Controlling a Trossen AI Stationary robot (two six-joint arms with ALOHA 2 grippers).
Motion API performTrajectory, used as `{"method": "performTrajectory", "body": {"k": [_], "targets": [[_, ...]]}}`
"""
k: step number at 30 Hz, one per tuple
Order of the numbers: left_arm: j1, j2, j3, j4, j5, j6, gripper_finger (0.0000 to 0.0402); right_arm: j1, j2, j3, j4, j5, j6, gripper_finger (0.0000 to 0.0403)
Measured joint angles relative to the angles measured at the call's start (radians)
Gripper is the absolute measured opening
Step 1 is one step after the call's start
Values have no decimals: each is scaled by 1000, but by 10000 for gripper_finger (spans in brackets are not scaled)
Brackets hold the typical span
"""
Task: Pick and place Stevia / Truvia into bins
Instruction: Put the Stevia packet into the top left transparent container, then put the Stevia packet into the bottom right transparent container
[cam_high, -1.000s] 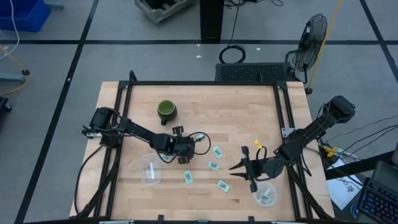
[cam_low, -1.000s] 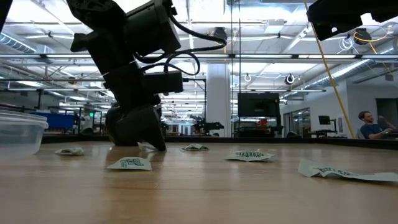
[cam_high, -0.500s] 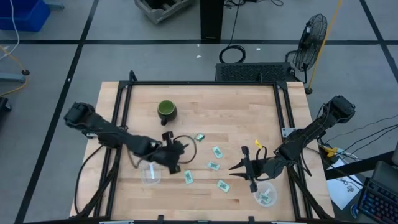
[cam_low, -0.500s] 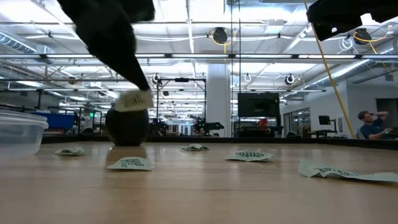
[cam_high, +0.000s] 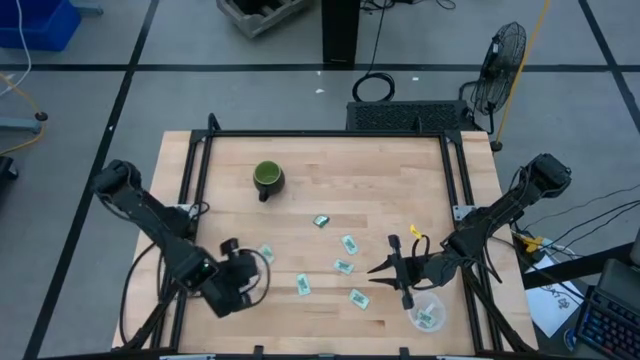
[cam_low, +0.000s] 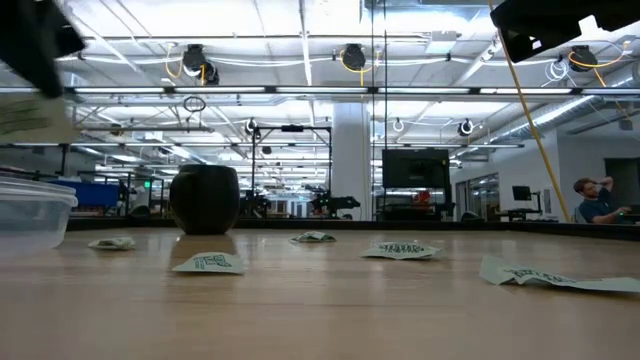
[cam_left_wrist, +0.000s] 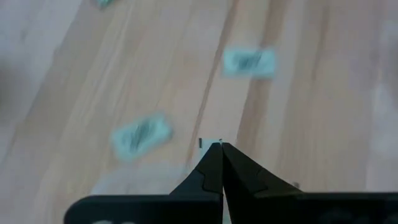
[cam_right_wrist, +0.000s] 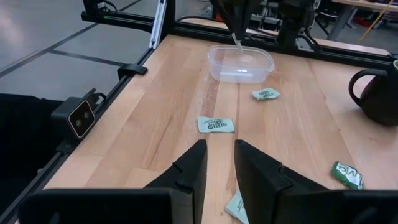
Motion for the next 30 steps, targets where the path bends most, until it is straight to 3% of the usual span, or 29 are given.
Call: {"method": "performTrajectory", "body": {"k": [5, 10, 18, 25, 30], "targets": [[-64, 7, -1, -119, 5, -223, 7, 0, 0, 0, 14, 0, -11, 75], [-77, 7, -49, -79, 33, -305, 4, 0, 0, 0, 14, 1, -13, 75], [-51, 8, -146, -25, 96, -369, 8, 0, 0, 0, 14, 1, -13, 75], [-26, 8, -174, 17, 93, -381, 60, 0, 0, 0, 13, 1, -14, 75], [-2, 7, -159, 22, 25, -308, 98, 0, 0, 0, 13, 1, -22, 75]]}}
